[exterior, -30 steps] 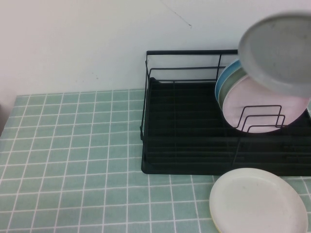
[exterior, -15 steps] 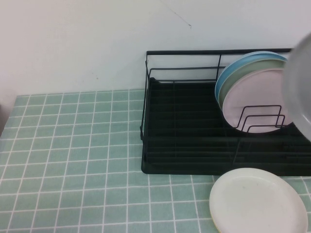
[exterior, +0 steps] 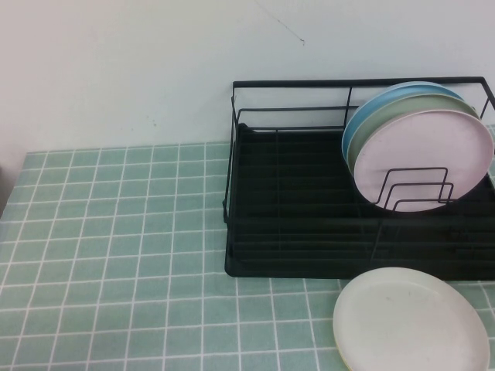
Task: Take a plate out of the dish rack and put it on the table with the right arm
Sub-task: Place the plate from the table
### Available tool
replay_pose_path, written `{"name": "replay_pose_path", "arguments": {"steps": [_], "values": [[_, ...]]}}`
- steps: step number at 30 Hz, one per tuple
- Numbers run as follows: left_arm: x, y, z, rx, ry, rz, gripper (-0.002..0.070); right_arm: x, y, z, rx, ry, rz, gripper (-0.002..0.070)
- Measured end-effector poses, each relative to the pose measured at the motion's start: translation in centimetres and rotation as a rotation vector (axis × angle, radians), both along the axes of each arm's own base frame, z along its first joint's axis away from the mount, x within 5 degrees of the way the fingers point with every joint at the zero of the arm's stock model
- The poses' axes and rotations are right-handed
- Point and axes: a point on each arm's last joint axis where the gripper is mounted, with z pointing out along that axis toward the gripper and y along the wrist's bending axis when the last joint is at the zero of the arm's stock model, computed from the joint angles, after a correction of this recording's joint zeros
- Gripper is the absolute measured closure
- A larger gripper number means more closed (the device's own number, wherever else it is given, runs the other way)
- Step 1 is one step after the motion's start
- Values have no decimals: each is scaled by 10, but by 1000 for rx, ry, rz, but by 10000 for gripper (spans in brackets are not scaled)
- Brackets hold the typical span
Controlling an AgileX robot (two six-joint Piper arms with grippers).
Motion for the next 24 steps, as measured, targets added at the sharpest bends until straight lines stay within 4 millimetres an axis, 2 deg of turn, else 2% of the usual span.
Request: {"name": "replay_pose_path", "arguments": {"steps": [8,12,16,24], "values": [[0,0,0,0,0,0,678,15,5,-59,97,79,-13,547],[0,0,0,0,0,0,678,20,13,-77,197,87,8,547],[0,0,0,0,1,0,678,22,19,-84,272,114,29,547],[0,0,0,0,1,0,678,38,22,-90,327,169,22,547]]}}
